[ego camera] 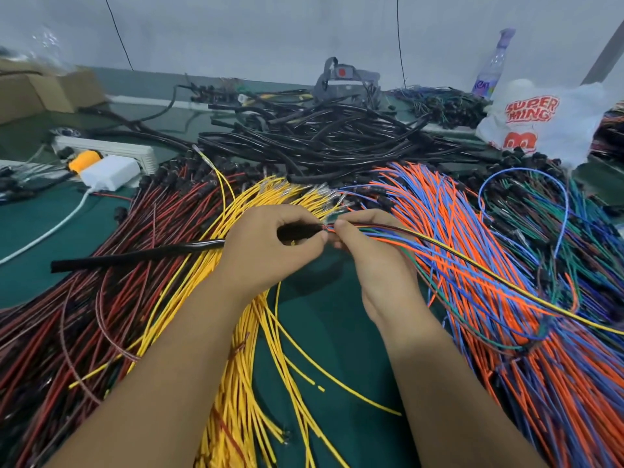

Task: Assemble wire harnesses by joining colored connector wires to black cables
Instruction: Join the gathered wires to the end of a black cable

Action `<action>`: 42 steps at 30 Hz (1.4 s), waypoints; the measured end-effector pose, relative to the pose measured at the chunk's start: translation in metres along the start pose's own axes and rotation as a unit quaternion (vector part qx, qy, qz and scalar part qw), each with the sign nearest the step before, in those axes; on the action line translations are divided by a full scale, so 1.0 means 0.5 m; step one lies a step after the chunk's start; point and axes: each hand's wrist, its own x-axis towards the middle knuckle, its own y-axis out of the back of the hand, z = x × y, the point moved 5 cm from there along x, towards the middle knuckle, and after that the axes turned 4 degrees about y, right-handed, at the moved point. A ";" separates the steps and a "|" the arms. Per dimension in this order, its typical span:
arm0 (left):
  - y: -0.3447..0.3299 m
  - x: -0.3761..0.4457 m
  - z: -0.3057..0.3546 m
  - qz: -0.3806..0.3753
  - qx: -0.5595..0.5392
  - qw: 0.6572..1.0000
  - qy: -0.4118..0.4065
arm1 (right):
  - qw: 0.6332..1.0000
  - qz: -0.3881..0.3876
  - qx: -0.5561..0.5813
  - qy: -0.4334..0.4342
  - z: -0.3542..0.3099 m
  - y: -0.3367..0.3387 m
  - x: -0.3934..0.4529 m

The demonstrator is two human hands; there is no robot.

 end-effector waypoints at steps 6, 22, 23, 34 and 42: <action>-0.004 0.003 -0.005 0.008 0.093 0.996 -0.011 | 0.996 0.004 -0.084 0.034 -0.003 0.002 0.000; -0.007 -0.006 0.018 0.018 0.121 0.990 -0.076 | 0.992 0.032 0.112 -0.052 -0.009 -0.006 0.004; -0.006 -0.007 0.018 0.021 0.128 0.988 -0.078 | 0.992 0.030 0.103 -0.060 -0.007 -0.004 0.006; -0.011 0.000 0.008 0.005 0.185 0.978 -0.091 | 0.993 0.081 -0.001 -0.089 0.011 0.015 0.001; -0.024 -0.004 0.005 -0.045 0.186 0.979 -0.073 | 0.996 0.058 -0.058 -0.036 0.012 0.007 0.005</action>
